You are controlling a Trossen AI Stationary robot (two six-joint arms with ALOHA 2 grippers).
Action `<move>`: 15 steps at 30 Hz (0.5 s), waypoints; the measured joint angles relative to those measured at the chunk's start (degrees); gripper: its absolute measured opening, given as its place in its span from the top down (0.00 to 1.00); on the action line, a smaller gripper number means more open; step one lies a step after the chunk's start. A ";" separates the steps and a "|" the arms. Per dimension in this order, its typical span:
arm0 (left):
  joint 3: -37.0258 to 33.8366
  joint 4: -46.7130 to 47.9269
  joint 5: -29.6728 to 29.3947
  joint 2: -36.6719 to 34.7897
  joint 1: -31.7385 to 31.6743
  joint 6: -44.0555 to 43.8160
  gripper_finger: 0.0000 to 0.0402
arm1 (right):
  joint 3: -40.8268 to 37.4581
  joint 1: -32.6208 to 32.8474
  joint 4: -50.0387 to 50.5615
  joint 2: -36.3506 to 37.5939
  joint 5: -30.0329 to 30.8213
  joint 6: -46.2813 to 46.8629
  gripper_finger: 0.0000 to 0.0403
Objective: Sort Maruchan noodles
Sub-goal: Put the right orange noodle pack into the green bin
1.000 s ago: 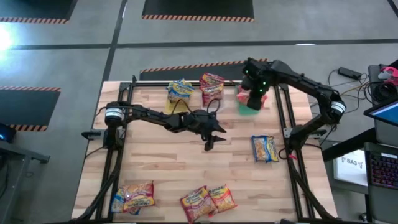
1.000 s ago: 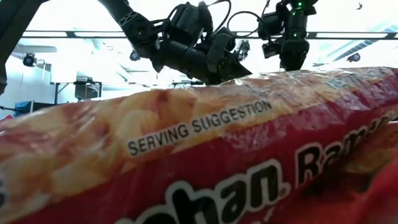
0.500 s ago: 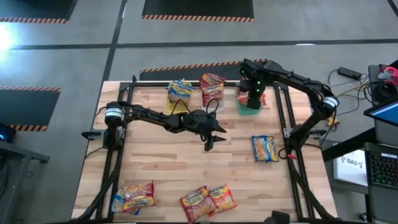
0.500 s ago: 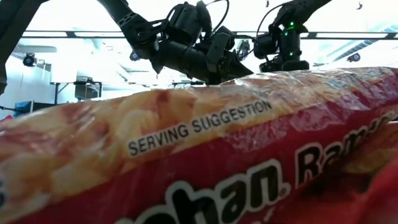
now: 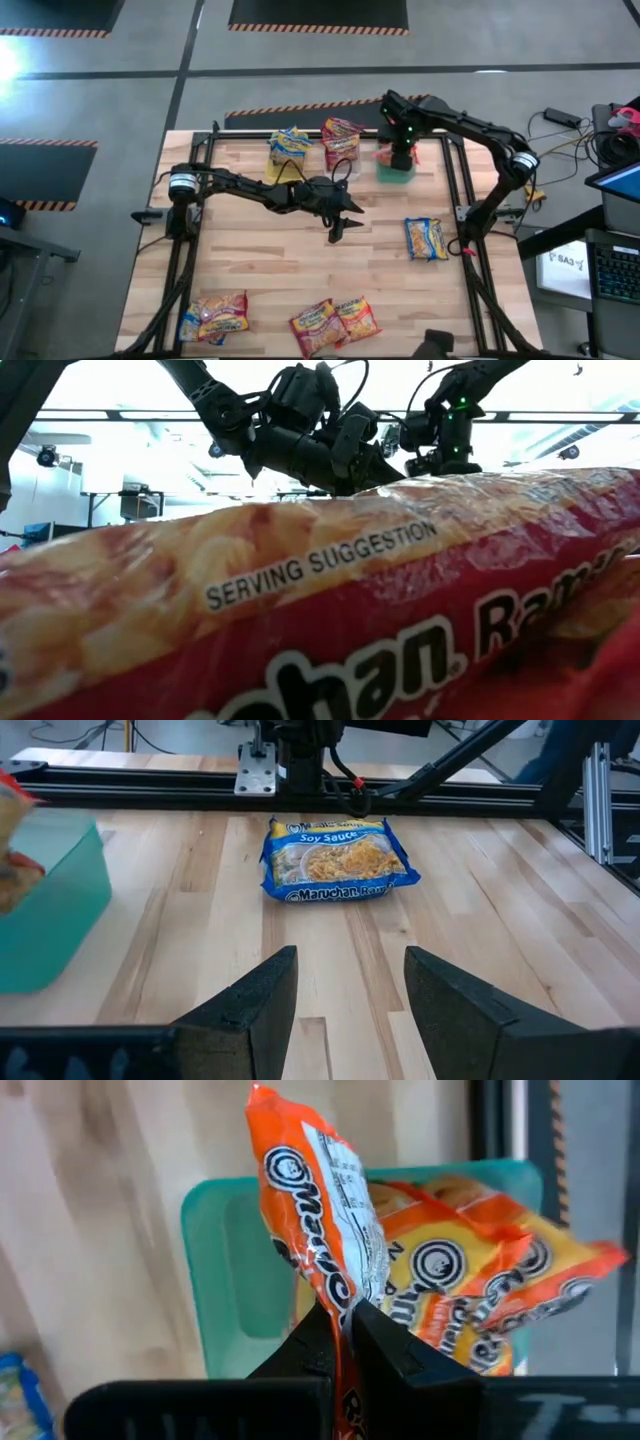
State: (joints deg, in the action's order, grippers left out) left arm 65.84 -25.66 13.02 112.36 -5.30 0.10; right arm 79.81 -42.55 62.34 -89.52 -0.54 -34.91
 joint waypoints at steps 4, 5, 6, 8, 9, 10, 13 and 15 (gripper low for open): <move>0.00 -0.03 0.00 0.00 0.00 0.00 0.58 | -0.25 -0.55 -0.36 -0.62 -5.17 0.31 0.97; 0.00 -0.03 0.00 0.00 0.00 0.00 0.58 | -0.49 -0.63 -0.56 -1.03 -5.74 0.36 0.97; 0.00 -0.03 0.00 0.00 0.00 0.00 0.58 | -0.67 -0.64 -1.07 -1.50 -5.79 0.69 0.97; 0.00 -0.02 0.00 0.00 0.00 -0.07 0.58 | -0.74 -0.80 -1.85 -2.86 -5.88 0.84 0.97; 0.00 -0.01 0.01 0.00 0.00 -0.15 0.58 | -0.76 -0.85 -1.80 -3.81 -5.91 0.81 0.97; 0.00 -0.01 0.00 0.00 0.00 -0.15 0.58 | -0.76 -0.90 -1.84 -4.76 -5.89 0.73 0.97; 0.00 -0.01 0.00 0.00 0.00 -0.29 0.58 | -0.80 -1.13 -1.85 -7.88 -4.99 0.23 0.97; 0.00 0.06 0.02 0.00 0.00 -0.60 0.58 | -0.75 -1.50 -1.89 -9.47 -2.69 -0.11 0.97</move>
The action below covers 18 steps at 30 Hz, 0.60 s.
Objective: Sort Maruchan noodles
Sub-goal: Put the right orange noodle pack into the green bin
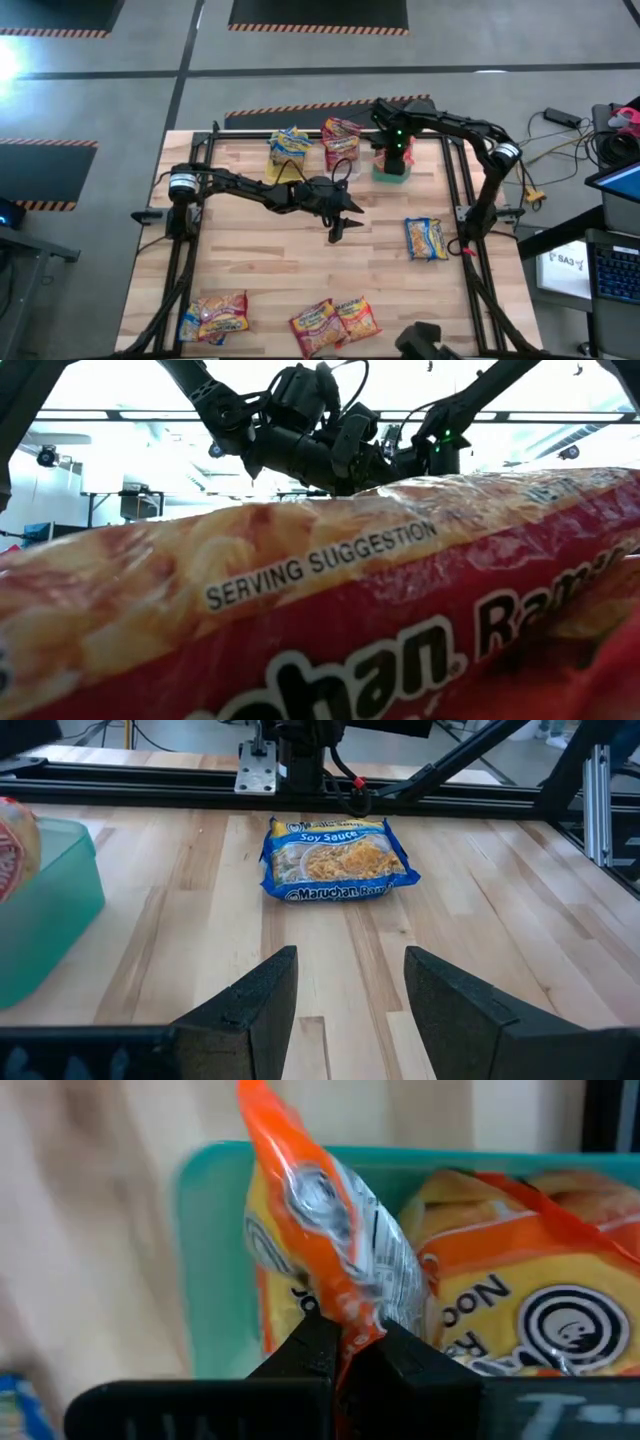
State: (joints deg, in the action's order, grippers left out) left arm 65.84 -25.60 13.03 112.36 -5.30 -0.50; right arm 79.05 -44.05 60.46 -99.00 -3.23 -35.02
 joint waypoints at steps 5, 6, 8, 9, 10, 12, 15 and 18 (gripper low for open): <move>-0.02 0.14 0.00 0.02 0.04 -0.02 0.58 | 0.48 -1.47 0.08 -1.02 2.94 -0.09 0.97; -0.02 0.15 0.00 0.02 0.04 -0.02 0.58 | 0.46 -1.71 -0.12 -0.64 3.04 -0.09 0.97; -0.02 0.17 0.00 0.02 0.04 -0.02 0.58 | 0.43 -2.13 -1.09 0.59 3.26 -0.07 0.97; -0.04 0.17 0.00 0.02 0.04 -0.02 0.58 | 0.43 -2.45 -1.57 1.29 3.28 -0.06 0.97; -0.04 0.17 0.00 0.02 0.04 -0.02 0.58 | 0.43 -2.79 -1.92 1.96 3.30 0.18 0.97; -0.04 0.19 0.00 0.02 0.04 -0.02 0.58 | 0.43 -3.39 -2.82 2.81 3.43 1.35 0.97; -0.04 0.24 0.00 0.02 0.10 -0.10 0.58 | 0.43 -3.84 -3.22 3.22 3.43 3.96 0.97; -0.36 0.26 0.00 0.02 0.28 -0.25 0.58 | 0.43 -3.91 -3.30 3.59 3.46 5.91 0.97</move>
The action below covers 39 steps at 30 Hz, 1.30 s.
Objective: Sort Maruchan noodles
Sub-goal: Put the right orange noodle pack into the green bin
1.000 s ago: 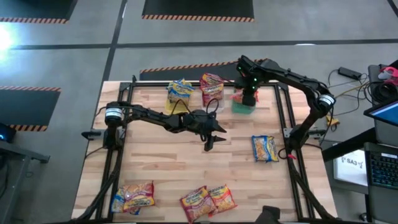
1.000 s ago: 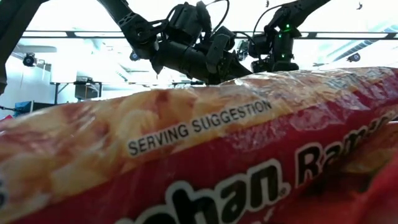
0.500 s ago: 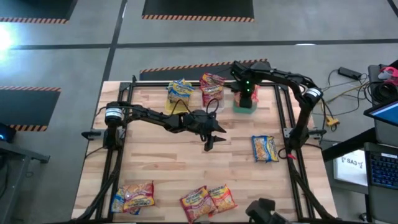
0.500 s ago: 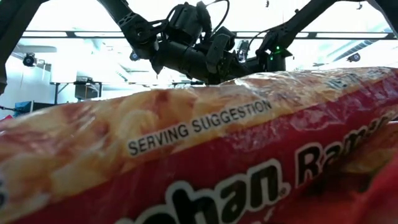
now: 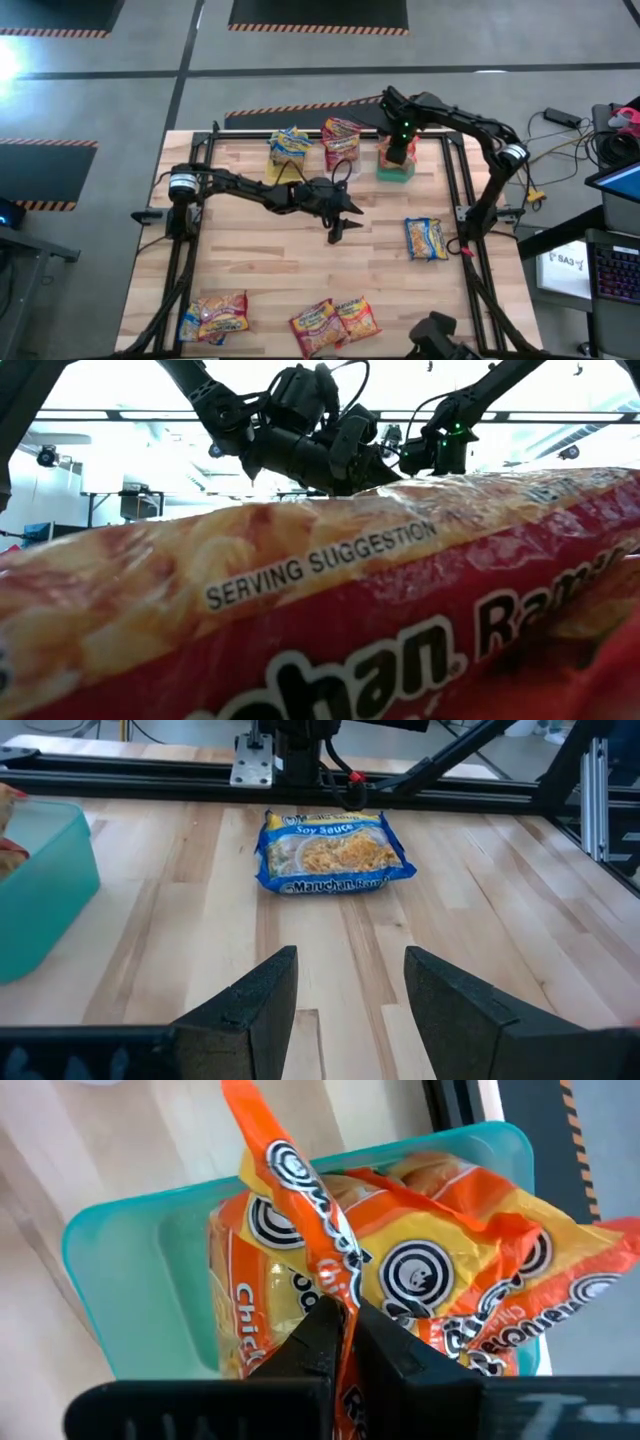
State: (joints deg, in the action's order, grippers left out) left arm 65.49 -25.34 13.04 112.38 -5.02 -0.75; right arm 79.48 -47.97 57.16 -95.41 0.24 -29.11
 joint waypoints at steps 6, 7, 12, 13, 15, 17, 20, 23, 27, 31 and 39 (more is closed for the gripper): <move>-0.38 0.24 0.01 0.04 0.23 -0.03 0.58 | 0.00 0.02 2.04 0.65 -0.06 1.56 0.97; -0.38 0.24 0.00 0.04 0.23 -0.03 0.58 | 0.00 0.02 2.45 0.69 -0.05 1.65 0.97; -0.38 0.06 0.00 0.04 0.23 -0.03 0.58 | 0.00 0.02 2.98 1.76 -0.03 2.71 0.97; -0.38 0.06 0.00 0.04 0.23 -0.03 0.58 | 0.00 0.02 2.99 1.94 -0.03 3.02 0.97; -0.38 0.06 0.00 0.04 0.23 -0.03 0.58 | 0.00 0.06 3.02 2.28 -0.24 2.90 0.97; -0.38 0.06 0.00 0.04 0.23 -0.03 0.58 | 0.00 0.07 2.92 2.64 -0.76 3.40 0.97; -0.38 0.17 0.00 0.04 0.23 -0.03 0.58 | 0.00 0.07 2.58 2.73 -0.88 5.15 0.97; -0.38 0.51 0.00 0.04 0.23 -0.03 0.58 | 0.00 0.07 3.28 2.73 -0.67 5.16 0.97; -0.38 0.72 0.00 0.04 0.23 -0.03 0.58 | 0.00 0.07 4.02 2.72 -0.69 5.56 0.97; -0.38 0.72 0.00 0.04 0.23 -0.01 0.58 | 0.00 0.08 3.92 2.64 -0.20 5.74 0.97; -0.38 0.78 0.00 0.04 0.23 0.14 0.58 | 0.00 -0.04 3.11 2.64 -0.38 7.74 0.97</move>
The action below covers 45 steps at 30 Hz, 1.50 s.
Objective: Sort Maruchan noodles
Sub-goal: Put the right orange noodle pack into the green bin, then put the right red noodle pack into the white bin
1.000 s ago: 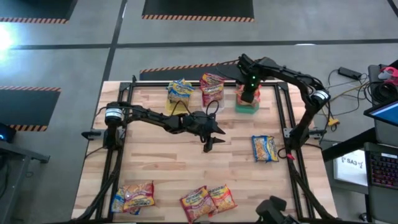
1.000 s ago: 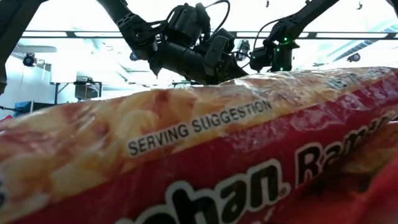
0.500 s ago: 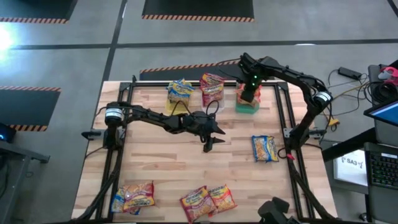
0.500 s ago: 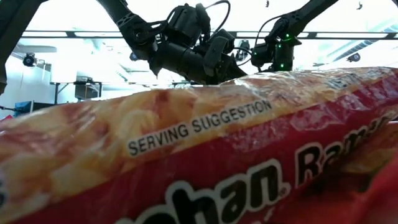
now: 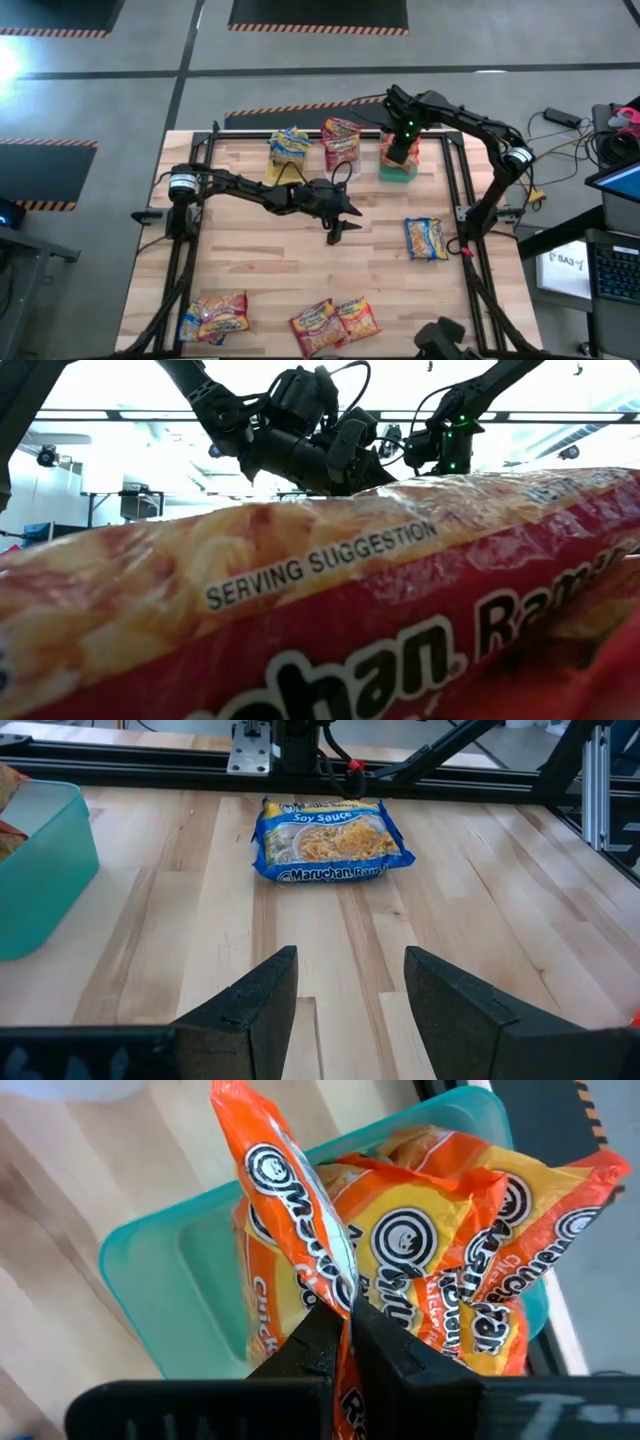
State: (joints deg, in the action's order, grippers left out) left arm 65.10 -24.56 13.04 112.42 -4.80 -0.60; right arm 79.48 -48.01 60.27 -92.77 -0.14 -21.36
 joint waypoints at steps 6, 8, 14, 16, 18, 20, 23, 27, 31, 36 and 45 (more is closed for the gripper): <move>0.00 -0.01 0.00 0.00 -0.02 0.05 0.58 | 0.00 -0.02 -0.18 -1.28 -2.24 0.91 0.86; 0.00 0.00 0.00 0.00 -0.02 0.07 0.58 | 0.00 -0.02 -0.79 -1.49 -0.83 0.30 0.81; 0.00 0.15 0.00 0.00 -0.15 0.92 0.58 | 2.59 -0.02 -0.16 -1.51 9.09 -0.14 0.68; 0.00 0.15 -0.02 0.00 -0.30 1.05 0.58 | 5.00 -0.02 0.98 -1.38 11.02 -0.10 0.66; 0.00 0.15 -0.01 0.00 -0.48 0.99 0.58 | 7.29 -0.13 2.69 -1.31 7.85 0.89 0.66; 0.00 0.15 0.00 0.00 -0.48 0.64 0.58 | 8.66 -0.09 4.38 -1.25 2.75 1.91 0.66; 0.00 0.58 -0.02 0.00 -0.47 0.36 0.58 | 10.07 0.67 6.83 -1.25 1.35 4.34 0.66; 0.00 0.74 -1.26 0.00 -0.46 -0.39 0.58 | 10.69 2.39 10.41 -0.06 0.74 8.96 0.68; 0.00 3.45 -2.59 0.00 -0.46 -0.82 0.58 | 7.91 6.27 11.47 3.61 -2.70 13.92 0.70; -0.02 9.22 -2.62 -1.33 -0.46 -0.50 0.58 | 0.79 14.17 8.18 10.51 -2.85 20.73 0.73; -2.37 20.71 -3.54 -7.65 0.93 -2.18 0.58 | -18.02 30.81 -7.59 24.90 -2.83 40.06 0.77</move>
State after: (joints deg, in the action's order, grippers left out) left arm 62.73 -3.85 9.50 104.78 -3.87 -2.78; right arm 61.46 -17.20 52.68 -67.87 -2.97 18.70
